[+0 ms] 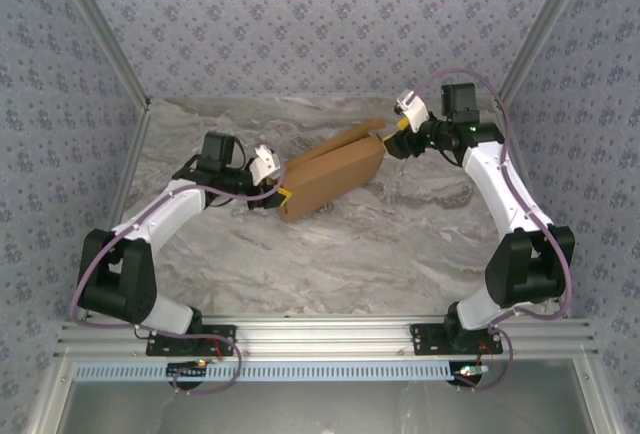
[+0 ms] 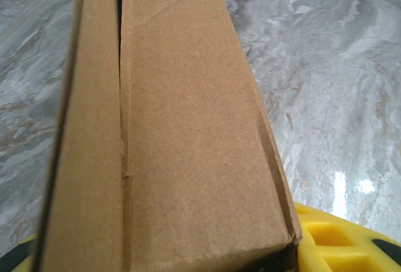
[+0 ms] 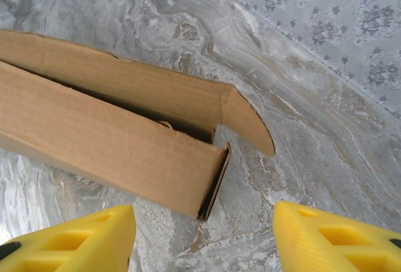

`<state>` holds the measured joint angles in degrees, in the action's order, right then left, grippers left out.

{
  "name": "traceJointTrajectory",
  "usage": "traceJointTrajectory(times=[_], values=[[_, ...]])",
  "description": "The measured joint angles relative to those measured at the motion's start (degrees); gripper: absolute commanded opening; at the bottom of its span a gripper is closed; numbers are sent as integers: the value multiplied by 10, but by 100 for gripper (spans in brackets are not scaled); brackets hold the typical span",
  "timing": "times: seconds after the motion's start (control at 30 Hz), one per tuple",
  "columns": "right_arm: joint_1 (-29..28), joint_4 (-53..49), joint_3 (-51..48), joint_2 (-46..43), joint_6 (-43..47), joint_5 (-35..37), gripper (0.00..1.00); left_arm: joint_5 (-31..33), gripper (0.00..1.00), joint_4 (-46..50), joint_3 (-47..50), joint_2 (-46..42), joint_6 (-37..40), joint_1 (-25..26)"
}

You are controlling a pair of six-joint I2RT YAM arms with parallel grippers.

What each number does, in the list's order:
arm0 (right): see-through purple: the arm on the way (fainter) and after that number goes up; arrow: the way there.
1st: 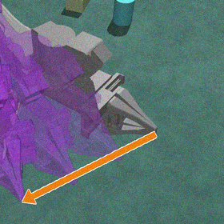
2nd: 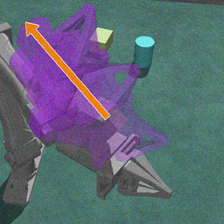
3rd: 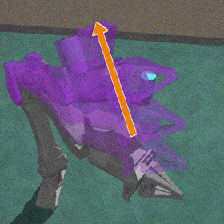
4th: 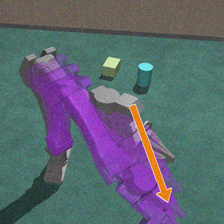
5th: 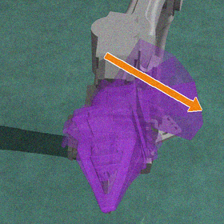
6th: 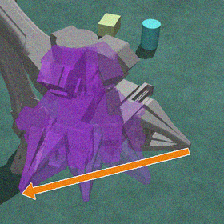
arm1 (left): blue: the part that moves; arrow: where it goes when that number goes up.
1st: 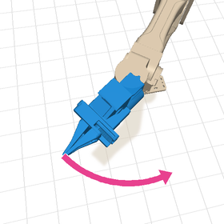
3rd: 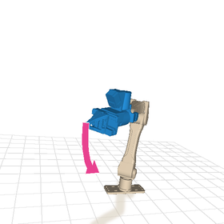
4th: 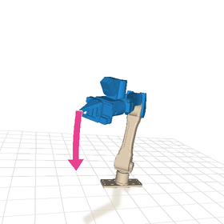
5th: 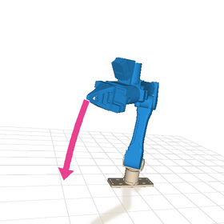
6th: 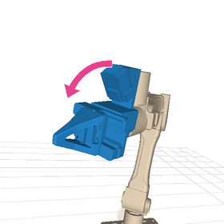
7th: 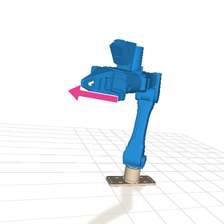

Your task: Fold the paper box

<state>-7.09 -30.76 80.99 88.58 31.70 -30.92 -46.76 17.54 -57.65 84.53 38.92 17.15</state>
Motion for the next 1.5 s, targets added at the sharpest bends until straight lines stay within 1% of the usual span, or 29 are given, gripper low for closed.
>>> traceJointTrajectory(times=[0.17, 0.43, 0.53, 0.67, 0.87, 0.97, 1.03, 1.17, 1.37, 1.5], values=[[0, -38, 30, 31, 46, 0, 60, -38, 36, 63, -40, 42, 56, -7], [0, -90, 67, 84, 93, -4, 53, -62, 37, 116, -61, 65, 113, -7], [1, -110, 89, 106, 102, 0, 47, -64, 38, 123, -63, 69, 125, -7], [1, -130, 112, 124, 106, 3, 36, -66, 38, 125, -64, 75, 136, -7], [0, -153, 123, 127, 105, 10, 21, -66, 39, 125, -64, 79, 140, -7], [-6, -162, 125, 127, 94, 21, 15, -66, 41, 124, -65, 79, 139, -7], [-14, -164, 126, 127, 82, 35, 14, -66, 43, 122, -65, 81, 134, -7], [-37, -162, 126, 125, 33, 83, 10, -61, 44, 111, -65, 83, 116, -7], [-64, -161, 128, 117, -63, 161, 10, -51, 44, 91, -65, 83, 87, -6], [-77, -178, 140, 117, -127, 201, 10, -46, 43, 82, -65, 85, 79, -6]])
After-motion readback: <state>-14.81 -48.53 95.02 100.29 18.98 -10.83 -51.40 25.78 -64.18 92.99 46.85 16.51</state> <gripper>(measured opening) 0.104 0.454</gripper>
